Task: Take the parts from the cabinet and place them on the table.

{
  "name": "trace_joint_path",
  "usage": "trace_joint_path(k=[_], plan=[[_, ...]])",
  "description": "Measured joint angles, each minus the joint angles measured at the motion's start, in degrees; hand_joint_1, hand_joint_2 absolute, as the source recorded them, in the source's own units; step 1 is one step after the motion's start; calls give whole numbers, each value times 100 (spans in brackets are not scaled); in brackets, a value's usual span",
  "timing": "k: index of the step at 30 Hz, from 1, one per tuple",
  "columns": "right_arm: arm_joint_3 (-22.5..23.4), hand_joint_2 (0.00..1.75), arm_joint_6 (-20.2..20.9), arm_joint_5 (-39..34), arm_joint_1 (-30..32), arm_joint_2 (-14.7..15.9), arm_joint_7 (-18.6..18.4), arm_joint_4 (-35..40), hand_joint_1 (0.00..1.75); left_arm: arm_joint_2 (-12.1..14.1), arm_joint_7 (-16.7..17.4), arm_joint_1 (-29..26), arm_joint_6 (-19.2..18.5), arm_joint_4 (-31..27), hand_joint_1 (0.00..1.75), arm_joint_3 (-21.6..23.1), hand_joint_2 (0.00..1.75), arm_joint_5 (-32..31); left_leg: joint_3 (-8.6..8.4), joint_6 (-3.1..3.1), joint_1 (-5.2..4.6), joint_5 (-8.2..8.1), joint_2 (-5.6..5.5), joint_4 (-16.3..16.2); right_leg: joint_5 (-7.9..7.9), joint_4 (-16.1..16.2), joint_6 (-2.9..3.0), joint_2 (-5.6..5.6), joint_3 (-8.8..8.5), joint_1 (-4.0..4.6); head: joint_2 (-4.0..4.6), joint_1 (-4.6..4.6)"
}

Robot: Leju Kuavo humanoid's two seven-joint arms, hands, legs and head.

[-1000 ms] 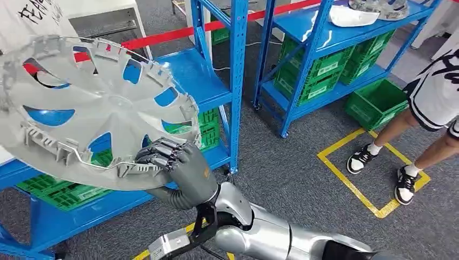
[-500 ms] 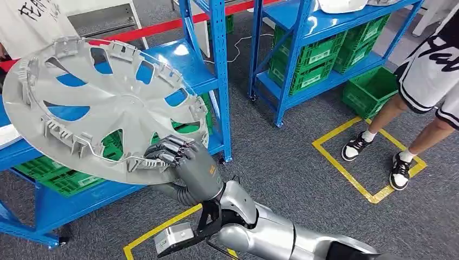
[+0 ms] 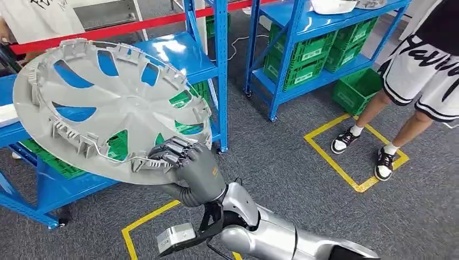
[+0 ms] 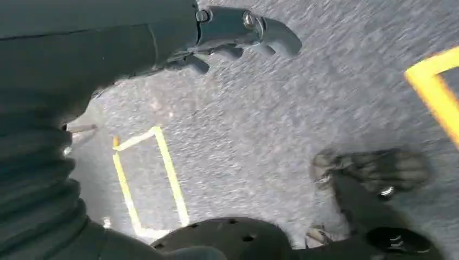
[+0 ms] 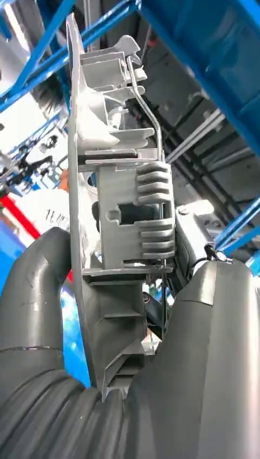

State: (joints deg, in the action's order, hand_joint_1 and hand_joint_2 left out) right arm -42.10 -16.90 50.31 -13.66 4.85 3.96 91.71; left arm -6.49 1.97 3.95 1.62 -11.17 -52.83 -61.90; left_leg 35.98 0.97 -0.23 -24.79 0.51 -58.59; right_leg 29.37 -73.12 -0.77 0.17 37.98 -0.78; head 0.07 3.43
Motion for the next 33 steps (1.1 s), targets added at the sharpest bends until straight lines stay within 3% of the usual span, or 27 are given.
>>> trace_joint_path(k=[1, 2, 3, 5, 7, 8, 9, 11, 12, 13, 14, 15, 16, 17, 18, 19, 22, 23, 24, 26, 27, 28, 29, 30, 31, 32, 33], plan=[[18, 175, -2, 2, 13, 2, 0, 2, 175, -4, 2, 2, 0, 0, 0, 0, 175, -2, 99, -16, 1, 48, 0, -44, -68, 464, 25, 0, -368, 2, 0, 0], [40, 175, -4, 7, 26, 4, 2, 26, 175, -7, 0, 15, 0, 0, 0, 0, 175, -9, 171, -37, 2, 96, -3, -100, 138, 1027, 66, 0, -775, 11, 0, 2], [57, 175, -15, 9, 46, 9, 19, 54, 175, -11, 0, 15, 0, 0, 0, 0, 175, -15, 234, -77, -21, 137, -14, -144, 341, 1465, 81, -5, -986, 46, 0, 3], [88, 175, -48, 7, 109, 50, 50, 74, 175, -7, 0, 9, 0, 0, 0, 0, 175, -20, 221, -155, 2, 251, -17, -94, 267, 1398, 115, -13, -889, 60, 0, 22], [107, 175, -63, 7, 129, 74, 59, 87, 175, -7, 0, -13, 0, 0, 0, 2, 175, -22, 237, -234, 6, 362, -23, -42, 130, 1462, 213, 2, -826, 38, 0, 26], [118, 175, -61, 4, 130, 79, 70, 87, 175, 2, 0, -23, 0, 0, 0, 2, 175, -22, 292, -259, 26, 161, -40, -129, 42, 1470, 260, 20, -763, 24, 0, 26], [123, 175, -63, 7, 143, 83, 78, 94, 175, 2, 2, -14, 7, 0, 0, 2, 175, -22, 364, -288, 33, -234, -48, -375, -37, 1473, 300, 17, -672, 15, 0, 18], [129, 175, -68, 4, 169, 94, 79, 96, 175, 4, 0, -7, 7, 0, 0, 2, 175, -22, 545, -347, 56, -923, -47, -1196, -198, 1468, 290, 16, -476, 16, 0, 9], [129, 175, -68, 4, 178, 103, 79, 96, 175, 4, 0, -7, 7, 0, 0, 2, 175, -22, 577, -366, 58, -1050, -46, -1571, -279, 1463, 282, 17, -365, 16, 0, 9], [129, 175, -66, 4, 190, 109, 79, 96, 175, 4, 0, -7, 7, 0, 0, 2, 175, -22, 539, -372, 61, -973, -45, -1770, -357, 1459, 270, 22, -282, 15, 0, 7], [129, 175, -66, 2, 198, 118, 81, 96, 175, 4, 0, -6, 7, 0, 0, 2, 175, -22, 414, -371, 67, -770, -46, -1762, -438, 1449, 257, 26, -176, 15, 0, 11], [129, 175, -68, -9, 205, 129, 89, 96, 175, 4, -4, -4, 7, -2, 0, 2, 175, -22, 165, -363, 71, -506, -46, -1535, -522, 1439, 239, 29, -61, 14, 0, 11], [129, 175, -70, -26, 207, 138, 102, 96, 175, 4, -13, -3, 7, -2, 0, 2, 175, -22, -171, -346, 71, -381, -47, -1140, -590, 1432, 220, 30, 27, 13, 0, 11], [129, 175, -74, -44, 206, 146, 116, 96, 175, 7, -18, 6, 7, -7, 0, 2, 175, -22, -591, -325, 71, -449, -54, -614, -651, 1411, 198, 29, 67, 13, 0, 11], [133, 175, -85, -53, 217, 160, 116, 114, 175, 7, -20, 17, 7, -9, 0, 2, 175, -22, -998, -290, 38, -737, -62, -10, -706, 1401, 156, 31, 116, 36, 0, 9], [136, 175, -92, -61, 225, 171, 120, 120, 175, 4, -33, 24, 9, -9, 0, 2, 175, -22, -1048, -237, 21, -823, -74, 154, -779, 1415, 118, 44, 125, 32, 0, 26], [136, 175, -96, -61, 245, 192, 124, 125, 175, -8, -33, -9, 7, 6, 0, 0, 175, -15, -872, -93, 10, -652, -60, 145, -984, 1507, 1, 50, 162, 23, 0, 11], [133, 175, -96, -59, 257, 203, 127, 127, 175, -15, -35, -6, 4, 13, 0, 2, 175, -13, -804, -34, 29, -574, -4, 144, -832, 1440, -22, 32, 221, -16, 0, -9], [136, 175, -96, -59, 261, 212, 124, 127, 175, -7, -33, -14, 4, 13, 0, 0, 175, -13, -710, 29, 29, -505, -5, 144, -477, 1226, -30, 25, 312, -3, 0, 11], [133, 175, -92, -61, 266, 232, 120, 127, 175, 2, -44, -11, -4, 13, 0, 0, 175, -11, -528, 51, 16, -359, 0, 127, 250, 369, -57, 24, 535, -10, 0, 11], [133, 175, -90, -61, 271, 236, 120, 127, 175, 2, -53, -5, -9, 13, 0, 0, 175, -11, -427, 54, 6, -282, 1, 113, 426, -55, -64, 21, 610, -7, 0, 15], [131, 175, -83, -57, 275, 240, 118, 127, 175, 2, -55, -3, -15, 13, 0, 0, 175, -11, -304, 52, 1, -194, 4, 87, 404, -361, -63, 20, 607, -7, 0, 13], [129, 175, -79, -50, 276, 243, 113, 127, 175, 2, -59, -10, -22, 15, 0, 0, 175, -13, -183, 40, -3, -127, 5, 59, 226, -391, -54, 19, 496, -5, 0, 13], [129, 175, -74, -44, 276, 243, 109, 127, 175, 2, -59, -16, -22, 15, 0, 0, 175, -15, -73, 24, -3, -70, 9, 29, 17, -202, -41, 19, 270, -4, 0, 15], [129, 175, -72, -39, 275, 243, 109, 127, 175, 0, -59, -16, -22, 15, 0, 0, 175, -20, 33, 8, -2, -15, 9, -6, -142, 208, -20, 19, -79, -4, 0, 18], [129, 175, -72, -35, 272, 243, 109, 129, 175, 0, -61, -8, -24, 15, 0, 0, 175, -24, 112, -14, -1, 35, 6, -47, -134, 704, 2, 18, -469, -3, 0, 18], [129, 175, -66, -28, 262, 243, 107, 140, 175, 0, -68, -6, -28, 15, 0, 0, 175, -35, 183, -48, -24, 71, 2, -73, 169, 1225, 32, 14, -804, 12, 0, 35]])
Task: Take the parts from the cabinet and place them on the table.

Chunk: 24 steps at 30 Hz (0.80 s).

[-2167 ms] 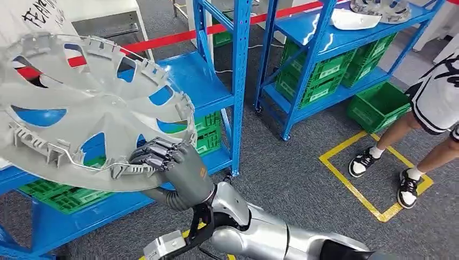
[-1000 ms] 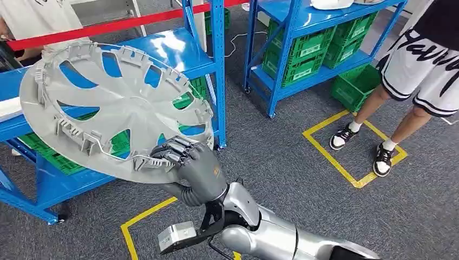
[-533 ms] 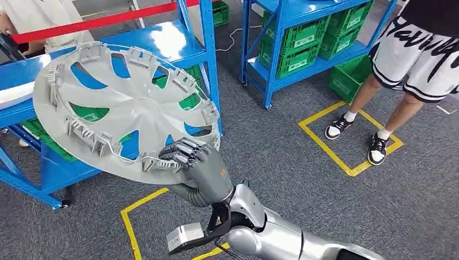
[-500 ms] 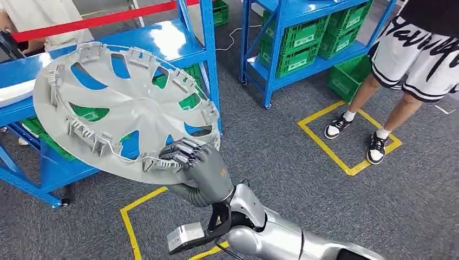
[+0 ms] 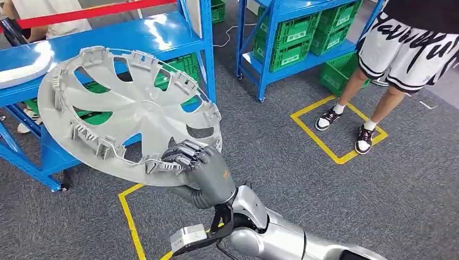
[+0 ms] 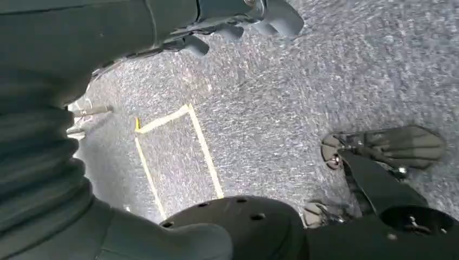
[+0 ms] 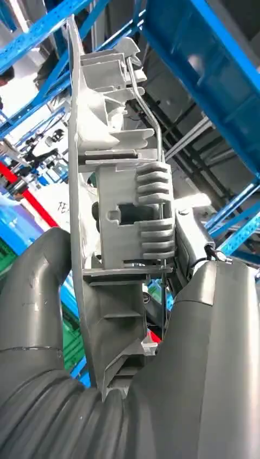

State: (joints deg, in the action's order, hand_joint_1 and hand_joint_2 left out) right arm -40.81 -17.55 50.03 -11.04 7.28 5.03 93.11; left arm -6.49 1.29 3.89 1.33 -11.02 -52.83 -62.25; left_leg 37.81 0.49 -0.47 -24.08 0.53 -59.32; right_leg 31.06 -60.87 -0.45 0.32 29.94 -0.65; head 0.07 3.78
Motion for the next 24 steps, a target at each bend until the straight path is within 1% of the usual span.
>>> trace_joint_path(k=[1, 2, 3, 4, 5, 6, 7, 8, 9, 10, 11, 12, 13, 14, 15, 16, 18, 19, 20, 21, 22, 23, 24], plan=[[0, 175, -2, 7, 0, 0, 4, 11, 175, 2, -7, 0, 0, 0, 0, 0, 175, -24, 20, -32, -1, 51, 0, -15, 104, 261, 33, -16, -122, 24, 0, 0], [-2, 175, 13, 13, 6, 2, -2, 13, 175, 4, -17, 4, 0, 0, 0, 0, 175, -31, 17, -68, 0, 117, -2, 5, 59, 259, 43, -17, -75, 30, 0, 11], [-2, 175, 24, 20, -1, 2, -9, 13, 175, 4, -17, 3, 0, 0, 0, 0, 175, -35, 32, -104, 12, 178, 1, 32, 27, 232, 79, -20, -42, 43, 0, 13], [-2, 175, 29, 26, -5, 2, -9, 13, 175, 4, -15, -8, -2, 2, 0, 0, 175, -42, 44, -148, 6, 237, -7, 59, -36, 254, 133, -15, 3, 35, 0, 18], [-2, 175, 39, 35, -19, 2, -11, 13, 175, 20, -15, -20, -2, 2, 0, 0, 175, -46, 96, -178, 31, 187, -27, 30, -111, 287, 190, 10, 34, -6, 0, 18], [-2, 175, 50, 35, -27, 2, -13, 13, 175, 17, -17, -23, 0, 2, 0, 0, 175, -50, 164, -224, 23, -101, -46, -122, -168, 289, 230, 14, 101, -8, 0, 2], [-2, 175, 59, 31, -32, 2, -17, 15, 175, 17, -15, -19, 2, 2, 0, 0, 175, -59, 237, -260, 39, -442, -50, -450, -229, 287, 255, 16, 164, -10, 0, 2], [-2, 175, 68, 33, -32, 2, -20, 15, 175, 20, -15, -16, 2, 2, 0, 2, 175, -72, 339, -295, 57, -765, -49, -900, -289, 286, 257, 17, 238, -5, 0, 9], [-2, 175, 79, 28, -40, 2, -22, 15, 175, 20, -15, -16, 0, 2, 0, 2, 175, -72, 419, -316, 62, -982, -49, -1306, -351, 282, 253, 18, 315, -1, 0, 7], [-4, 175, 101, 24, -50, 2, -26, 13, 175, 20, -13, -17, -2, 2, 0, 2, 175, -72, 440, -330, 64, -1042, -49, -1609, -415, 279, 249, 18, 401, 0, 0, 7], [-4, 175, 112, 20, -60, 2, -33, 13, 175, 20, -13, -17, -7, 2, 0, 2, 175, -74, 362, -331, 67, -938, -49, -1673, -477, 275, 240, 19, 481, 0, 0, 5], [-4, 175, 116, 17, -70, 2, -39, 13, 175, 20, -11, -14, -7, 2, 0, 2, 175, -74, 161, -321, 70, -733, -49, -1493, -536, 270, 228, 19, 557, -1, 0, 7], [-4, 175, 118, 11, -84, 2, -39, 13, 175, 20, -7, -11, -7, 2, 0, 2, 175, -74, -127, -308, 69, -543, -49, -1122, -584, 269, 214, 19, 622, -1, 0, 7], [-4, 175, 118, 7, -104, 2, -39, 13, 175, 22, -7, -5, -7, 2, 0, 0, 175, -74, -536, -279, 69, -427, -51, -561, -635, 264, 193, 15, 675, 0, 0, 5], [-4, 175, 118, 2, -116, 2, -39, 15, 175, 22, -4, 12, -7, 0, 0, 0, 175, -74, -852, -238, 62, -590, -66, -30, -676, 258, 162, 16, 704, 4, 0, 7], [-2, 175, 118, 0, -137, 2, -41, 15, 175, 26, -2, 27, -7, -2, 0, 2, 175, -74, -1066, -205, 15, -717, -79, 266, -716, 264, 124, 25, 734, 8, 0, 13], [-9, 175, 123, -2, -168, 2, -37, 13, 175, 17, 0, 29, -7, 0, 0, 2, 175, -74, -1014, -148, -9, -667, -90, 287, -825, 289, 76, 42, 745, -13, 0, 9], [-11, 175, 123, -2, -175, 2, -35, 13, 175, 17, 4, 25, -9, 2, 0, 2, 175, -74, -987, -103, -24, -637, -89, 276, -885, 322, 38, 43, 744, -19, 0, 7], [-11, 175, 123, -4, -178, 2, -35, 13, 175, -9, 11, 7, -9, 15, 0, 2, 175, -72, -937, -32, 34, -542, -69, 330, -898, 325, -10, 29, 781, 18, 0, 0], [-11, 175, 125, -9, -187, 2, -39, 13, 175, -15, 15, 15, -7, 17, 0, 2, 175, -70, -899, 6, 44, -480, -32, 331, -658, 192, -35, 7, 837, 2, 0, -6], [-9, 175, 125, -11, -200, 2, -37, 13, 175, -7, 17, 10, -9, 15, 0, 0, 175, -66, -819, 43, 50, -434, -34, 319, -314, -118, -39, 0, 935, 0, 0, 29], [-9, 175, 127, -13, -206, 2, -37, 13, 175, -2, 18, 12, -7, 15, 0, 0, 175, -63, -730, 54, 48, -381, -30, 303, 26, -557, -51, -1, 1063, -10, 0, 42], [-9, 175, 127, -13, -205, 4, -35, 13, 175, -4, 15, 17, -9, 15, 0, 0, 175, -57, -637, 66, 45, -324, -27, 279, 294, -1014, -60, -1, 1178, -10, 0, 38]])
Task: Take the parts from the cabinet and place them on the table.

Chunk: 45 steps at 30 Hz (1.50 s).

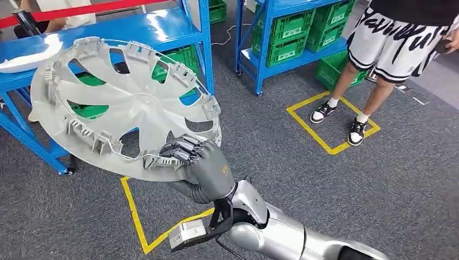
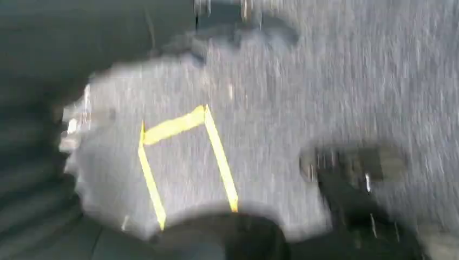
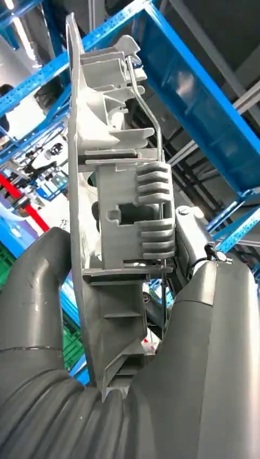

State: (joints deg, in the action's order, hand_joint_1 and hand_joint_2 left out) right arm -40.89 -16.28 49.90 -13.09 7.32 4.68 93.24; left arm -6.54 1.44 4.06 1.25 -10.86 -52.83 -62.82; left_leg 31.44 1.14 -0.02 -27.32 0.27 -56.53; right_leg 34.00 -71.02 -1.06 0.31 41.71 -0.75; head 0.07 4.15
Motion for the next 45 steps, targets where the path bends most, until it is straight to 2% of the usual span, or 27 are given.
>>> trace_joint_path(k=[1, 3, 5, 6, 7, 11, 13, 15, 16, 17, 19, 20, 21, 22, 23, 27, 29, 31, 32, 34, 36, 37, 38, 39, 42, 43, 45], plan=[[-2, 175, 0, 0, -1, 0, 0, -9, 175, 0, -2, 3, 0, 0, 0, 0, 175, 22, 103, 4, -2, 57, 2, -33, 134, -391, -5, 0, 68, 5, 0, 4], [-2, 175, 0, -2, -3, 0, -2, -28, 175, -2, -4, 0, 0, 2, 0, 0, 175, 24, 325, -11, -1, 161, 10, -120, -163, -494, 2, 0, -114, 6, 0, 4], [-2, 175, 0, 0, -16, 0, 0, -28, 175, -15, 4, 2, 0, 2, 0, 0, 175, 26, 524, -45, 6, 246, 10, -214, -500, 229, 27, 0, -697, 5, 0, 7], [-2, 175, 0, 2, -24, 0, 2, -28, 175, -18, 4, 4, 2, 4, 0, 0, 175, 26, 577, -64, 7, 273, 5, -254, -470, 598, 34, 0, -979, 4, 0, 11], [-4, 175, 2, 13, -43, 0, 2, -28, 175, -22, 15, 6, 2, 0, 0, 0, 175, 26, 659, -113, -28, 311, -5, -318, -168, 1202, 64, -9, -1334, 43, 0, 35], [-22, 175, 37, 92, -53, -2, -74, -28, 175, -20, 54, -14, 22, 2, 0, 0, 175, 26, 699, -267, -7, 538, -18, -255, -311, 1227, 240, -18, -1155, 43, 0, 39], [-33, 175, 55, 120, -63, -9, -94, -26, 175, -17, 63, -10, 28, 0, 0, 0, 175, 26, 794, -338, 16, 33, -29, -517, -432, 1225, 338, 7, -1039, 24, 0, 24], [-42, 175, 59, 147, -56, -17, -125, -26, 175, -15, 72, -4, 28, 0, 0, 0, 175, 26, 970, -399, 30, -666, -27, -1292, -579, 1219, 355, 9, -867, 33, 0, 13], [-44, 175, 63, 160, -52, -17, -151, -26, 175, -15, 72, -2, 28, 0, 0, 0, 175, 24, 1009, -412, 29, -831, -27, -1706, -663, 1214, 352, 8, -787, 40, 0, 7], [-48, 175, 68, 170, -46, -18, -164, -26, 175, -15, 74, 0, 28, 0, 0, 0, 175, 24, 979, -409, 29, -769, -27, -1936, -743, 1206, 345, 9, -674, 50, 0, 4], [-50, 175, 72, 190, -23, -18, -168, -24, 175, -15, 72, 3, 28, -2, 0, 0, 175, 22, 666, -361, 21, -316, -28, -1776, -881, 1188, 334, 10, -465, 67, 0, 7], [-50, 175, 74, 216, -4, -17, -166, -17, 175, -15, 53, 6, 26, -2, 0, 0, 175, 9, 373, -312, 10, -163, -30, -1440, -952, 1186, 327, 9, -377, 79, 0, 7], [-50, 175, 76, 238, 8, -18, -160, -11, 175, -13, 33, 10, 26, -4, 0, 0, 175, -20, -64, -233, -21, -197, -33, -890, -1020, 1185, 314, 7, -309, 90, 0, 11], [-50, 175, 77, 279, 13, -18, -155, -11, 175, 11, 17, 17, 24, -24, 0, 0, 175, -33, -516, -152, -54, -537, -21, -261, -1065, 1176, 286, 9, -273, 106, 0, 13], [-50, 175, 77, 327, 16, -17, -142, -11, 175, 0, 2, 22, 20, -28, 0, 0, 175, -44, -653, -167, -58, -631, -3, 54, -1113, 1177, 253, 25, -272, 95, 0, 17], [-59, 175, 48, 536, 14, -33, -79, -11, 175, -13, -11, 4, 11, -22, 0, 0, 175, -85, -516, -19, -45, -395, -25, 89, -1270, 1232, 104, 64, -264, 52, 0, -42], [-59, 175, 52, 584, 12, -33, -79, -13, 175, 2, -15, 2, 2, -26, 0, 0, 175, -90, -393, 34, -41, -279, -59, 83, -791, 770, 53, 8, -82, 33, 0, -28], [-59, 175, 66, 592, 25, -33, -81, -13, 175, 4, -17, 2, 2, -24, 0, 0, 175, -94, -221, 24, -41, -166, -117, 55, -202, -224, 12, 9, 230, 18, 0, -35], [-61, 175, 74, 595, 29, -33, -81, -15, 175, 4, -15, 2, 2, -24, 0, 0, 175, -96, -173, 14, -36, -121, -155, 22, -58, -529, -1, 10, 290, 15, 0, -33], [-61, 175, 79, 599, 37, -33, -81, -15, 175, 2, -13, -14, 2, -22, 0, 0, 175, -98, 11, -34, -13, -59, -243, -75, -116, -357, -19, 8, 13, 2, 0, -33], [-61, 175, 81, 599, 35, -33, -81, -15, 175, -11, -13, -22, 7, -20, 0, 0, 175, -101, 161, -76, 24, -36, -354, -223, -421, 581, -34, -60, -678, -28, 0, -33], [-61, 175, 85, 599, 31, -33, -81, -15, 175, -13, -15, -13, 22, -20, 0, 0, 175, -107, 238, -108, 44, -42, -398, -309, -364, 1055, -38, -256, -934, -59, 0, -32], [-66, 175, 96, 599, 36, -33, -81, -20, 175, -9, -15, -5, 37, -24, 0, 0, 175, -112, 309, -164, 15, -26, -443, -342, -316, 991, -36, -393, -915, -2, 0, -26], [-66, 175, 96, 597, 37, -33, -74, -17, 175, -7, -15, 3, 37, -26, 0, 0, 175, -114, 341, -191, 11, -17, -499, -375, -358, 1006, 84, -340, -887, -16, 0, -13], [-68, 175, 98, 597, 51, -33, -83, -20, 175, -7, -24, -35, 37, -22, 0, 0, 175, -140, 418, -292, 23, 65, -627, -332, -416, 1035, 214, -168, -875, -10, 0, -15], [-66, 175, 94, 599, 46, -33, -81, -20, 175, 7, -24, -50, 37, -24, 0, 0, 175, -151, 415, -298, 26, 42, -522, -376, -444, 1050, 259, -96, -876, -28, 0, -13], [-68, 175, 72, 603, 65, -33, -76, -20, 175, 0, -24, -43, 39, -22, 0, 0, 175, -184, 663, -370, 11, -378, -168, -934, -474, 1063, 314, 7, -854, -21, 0, -52]])
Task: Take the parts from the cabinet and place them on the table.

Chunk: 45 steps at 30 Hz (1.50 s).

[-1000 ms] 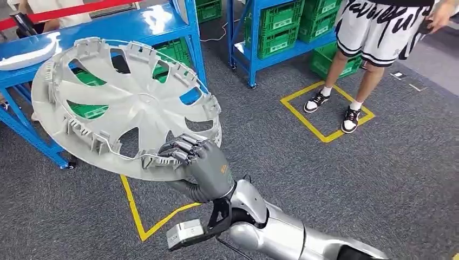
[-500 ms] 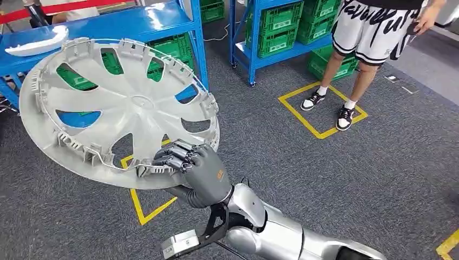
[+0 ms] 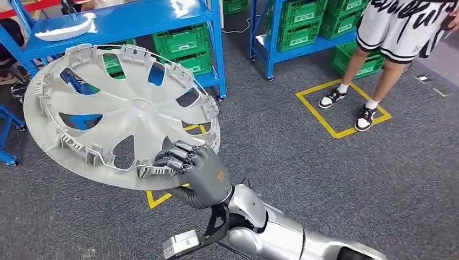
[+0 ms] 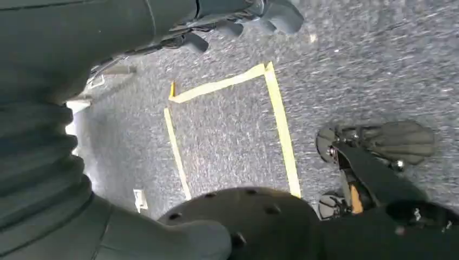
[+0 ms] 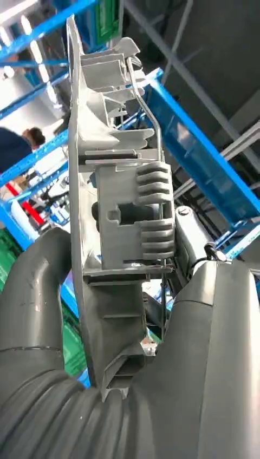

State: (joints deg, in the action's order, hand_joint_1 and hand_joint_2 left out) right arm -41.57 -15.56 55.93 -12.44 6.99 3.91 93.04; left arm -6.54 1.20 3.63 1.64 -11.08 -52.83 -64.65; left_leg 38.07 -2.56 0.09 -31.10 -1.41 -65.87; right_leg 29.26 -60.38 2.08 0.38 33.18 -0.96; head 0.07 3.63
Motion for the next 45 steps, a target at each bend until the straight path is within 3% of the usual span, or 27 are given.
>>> trace_joint_path(k=[2, 3, 4, 6, 7, 8, 12, 13, 15, 17, 19, 20, 22, 24, 27, 28, 30, 31, 33, 34, 35, 37, 38, 39, 43, 44, 45], plan=[[9, 175, -13, 7, 45, 11, 0, 0, 175, 2, -2, 10, -2, 0, 0, 0, 175, -41, 379, -32, 13, -438, 74, -901, -11, -4, 15, 149, 39, 9, 0, 0], [9, 175, -15, 7, 80, 17, 0, 0, 175, 2, 4, 3, -4, 0, 0, 0, 175, -59, 465, -37, 16, -497, 87, -1155, -16, -6, 17, 223, 50, 10, 0, 0], [11, 175, -20, 7, 119, 24, 0, 2, 175, 2, 20, -9, -4, 0, 0, 0, 175, -81, 399, -32, 17, -418, 99, -1098, -19, -6, 14, 290, 52, 10, 0, 0], [15, 175, -30, 11, 155, 33, -4, 2, 175, 2, 44, -28, -4, 0, 0, 0, 175, -103, -67, 4, 14, -35, 166, -342, -23, -10, 5, 421, 47, 10, 0, 2], [17, 175, -31, 13, 155, 33, -4, 7, 175, 7, 46, -28, 4, -2, 0, 0, 175, -111, -399, 31, 7, 177, 295, 230, -26, -11, -4, 485, 38, 11, 0, 0], [20, 175, -31, 15, 155, 33, -4, 13, 175, 7, 39, -18, 4, -2, 0, 2, 175, -114, -598, 71, -28, 182, 616, 631, -25, -12, -23, 543, 28, 34, 0, 0], [13, 175, -17, 39, 177, 57, 24, 81, 175, 9, -4, -39, 46, -2, 0, 2, 175, -63, -509, 204, -78, 237, 401, 664, -60, 44, -180, 744, -10, 49, 0, 11], [11, 175, -13, 28, 181, 63, 35, 101, 175, 0, 15, -48, 63, 0, 0, 0, 175, -24, -595, 262, -16, 299, 323, 733, -37, 43, -229, 786, -11, 62, 0, 15], [-4, 175, -15, -26, 175, 94, 142, 103, 175, -37, 135, -53, 83, 7, 0, 0, 175, 15, -556, 325, 0, 362, 208, 764, 285, -380, -275, 228, 144, 14, 0, 26], [-31, 175, -20, -109, 167, 138, 255, 92, 175, -76, 242, -37, 83, 11, 0, 0, 175, 20, -503, 351, -4, 384, 48, 752, 723, -1287, -287, 28, 561, 12, 0, 42], [-59, 175, -22, -199, 142, 138, 314, 66, 175, -96, 289, -47, 85, 11, 0, 0, 175, 18, -471, 351, -13, 398, -128, 721, 740, -1669, -290, 4, 750, 20, 0, 39], [-63, 175, -20, -199, 142, 135, 332, 48, 175, -101, 291, -52, 94, 13, 0, 0, 175, 18, -460, 350, -13, 398, -219, 700, 566, -1467, -277, -5, 653, 19, 0, 37], [-61, 175, 0, -127, 159, 105, 376, 48, 175, -105, 275, -51, 127, 13, 0, 0, 175, 20, -447, 330, -10, 393, -414, 651, 42, -490, -235, -135, 173, 7, 0, 44], [-66, 175, 31, -70, 176, 46, 468, 39, 175, -109, 304, -28, 125, 20, 0, 0, 175, -11, -355, 247, -29, 388, -552, 569, 17, 5, -230, -641, -12, -21, 0, 15], [-70, 175, 77, -107, 118, -112, 575, -39, 175, -70, 363, -53, 76, 17, 0, 0, 175, -55, -272, 102, 42, 465, -748, 642, -20, -16, -164, -424, 18, 34, 0, 31], [-72, 175, 101, -138, 91, -193, 577, -79, 175, -26, 372, -54, 90, 15, 0, -2, 175, -39, -244, 63, 39, 462, -814, 641, -51, 49, -118, -340, -7, -23, 0, 28], [-83, 175, 131, -144, 57, -313, 542, -103, 175, 0, 369, -38, 140, 17, 0, -9, 175, -11, -109, 25, 1, 258, -221, 331, -66, 85, -38, -171, -28, -25, 0, -24], [-101, 175, 140, -133, 58, -328, 507, -103, 175, 24, 361, -13, 155, 17, 0, -15, 175, -6, 90, -8, 8, 38, -43, -73, -64, 84, -33, -72, -27, -17, 0, -28], [-150, 175, 85, -107, 86, -321, 344, -90, 175, 63, 312, 0, 177, 15, 0, -24, 175, -52, 464, -49, 37, -285, 76, -860, -55, 82, -22, 119, -26, -8, 0, -28], [-188, 175, 48, -107, 120, -308, 249, -63, 175, 74, 280, -12, 181, 15, 0, -24, 175, -96, 548, -69, 57, -298, 96, -1057, -51, 82, -25, 224, -26, -8, 0, -31], [-214, 175, 4, -107, 151, -288, 181, -44, 175, 96, 260, -30, 184, 15, 0, -24, 175, -151, 469, -79, 75, -176, 116, -929, -46, 81, -33, 307, -26, -11, 0, -26], [-260, 175, -111, -5, 158, -269, 1, -13, 175, 144, 160, -56, 182, 11, 0, -24, 175, -269, -50, -89, 96, 277, 239, -3, -30, 74, -60, 454, -38, -23, 0, -28], [-273, 175, -138, 79, 157, -275, -103, 39, 175, 155, 90, -51, 171, 9, 0, -24, 175, -271, -350, -90, 95, 447, 459, 504, -16, 65, -88, 510, -54, -21, 0, -31], [-280, 175, -116, 199, 156, -289, -221, 105, 175, 153, 22, -30, 166, 9, 0, -24, 175, -238, -396, -33, 36, 349, 601, 624, -3, 63, -134, 564, -59, 25, 0, -35], [-383, 175, 252, 494, 49, -472, -496, 332, 175, 155, -74, -54, 188, -2, 0, -50, 175, -28, -315, 151, 12, 408, 368, 670, -10, 111, -288, 747, -119, 20, 0, -13], [-385, 175, 366, 509, 24, -518, -518, 372, 175, 149, -61, -61, 190, -7, 0, -61, 175, 2, -397, 208, 67, 449, 299, 719, 43, 62, -347, 612, -106, -17, 0, 2], [-387, 175, 465, 505, 2, -566, -494, 395, 175, 136, -11, -58, 192, -13, 0, -83, 175, 26, -394, 242, 63, 465, 232, 725, 188, -119, -351, 288, -42, -19, 0, 6]])
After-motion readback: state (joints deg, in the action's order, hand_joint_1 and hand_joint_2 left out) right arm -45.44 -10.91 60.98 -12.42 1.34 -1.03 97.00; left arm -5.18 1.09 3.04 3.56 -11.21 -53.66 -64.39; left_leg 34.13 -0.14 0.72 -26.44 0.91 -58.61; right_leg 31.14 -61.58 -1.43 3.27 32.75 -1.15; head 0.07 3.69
